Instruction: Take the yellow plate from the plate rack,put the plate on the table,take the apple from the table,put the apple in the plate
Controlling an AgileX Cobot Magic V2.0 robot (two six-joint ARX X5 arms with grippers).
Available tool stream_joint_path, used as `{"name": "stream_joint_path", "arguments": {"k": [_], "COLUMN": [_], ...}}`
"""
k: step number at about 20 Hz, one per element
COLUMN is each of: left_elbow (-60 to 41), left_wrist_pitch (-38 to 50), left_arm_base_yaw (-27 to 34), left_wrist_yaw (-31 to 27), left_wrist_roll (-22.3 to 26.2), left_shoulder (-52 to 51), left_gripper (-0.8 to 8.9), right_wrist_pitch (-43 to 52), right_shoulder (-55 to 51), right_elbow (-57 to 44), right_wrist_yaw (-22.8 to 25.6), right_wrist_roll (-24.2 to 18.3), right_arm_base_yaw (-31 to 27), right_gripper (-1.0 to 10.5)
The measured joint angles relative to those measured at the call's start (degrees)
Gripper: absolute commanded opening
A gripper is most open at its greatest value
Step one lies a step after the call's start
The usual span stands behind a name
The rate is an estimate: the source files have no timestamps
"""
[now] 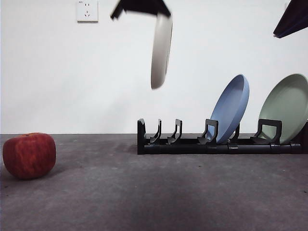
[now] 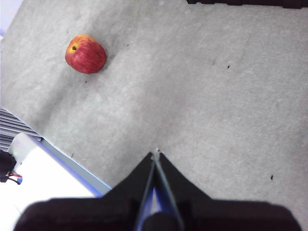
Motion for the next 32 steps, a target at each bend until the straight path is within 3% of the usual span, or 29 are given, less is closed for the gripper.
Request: {"name": "stream_joint_path", "arguments": {"k": [4, 8, 12, 19, 24, 32], "left_elbow": [0.0, -0.5, -7.8, -37.2, -40.0, -40.0], "left_wrist_pitch": [-10.8, -20.8, -20.1, -9.7, -9.7, -11.0], "left_arm_base_yaw": [-3.6, -9.5, -15.3, -21.5, -28.6, -37.3], "left_wrist_yaw": [-0.2, -4.6, -7.4, -9.9, -24.8, -40.2], "left_wrist_roll": [3.5, 7.8, 8.6, 7.8, 8.5, 9.4], "left_shoulder": [-7.8, -13.3, -20.6, -31.9, -27.2, -13.2], "left_gripper": [-0.08, -0.08, -0.09, -0.08, -0.09, -0.08], "right_wrist_pitch": [0.1, 0.2, 0.2, 0.3, 1.7, 1.8], "right_shoulder": [0.0, 0.0, 0.0, 0.0, 0.0, 0.0], "right_elbow": [0.0, 0.0, 0.0, 0.0, 0.0, 0.0], "right_wrist_yaw": [0.0, 0.0, 0.0, 0.0, 0.0, 0.0], "right_wrist_roll": [0.0, 0.0, 0.0, 0.0, 0.0, 0.0], "right_arm_base_yaw": [0.0, 0.0, 0.0, 0.0, 0.0, 0.0], "right_gripper": [0.0, 0.0, 0.0, 0.0, 0.0, 0.0]}}
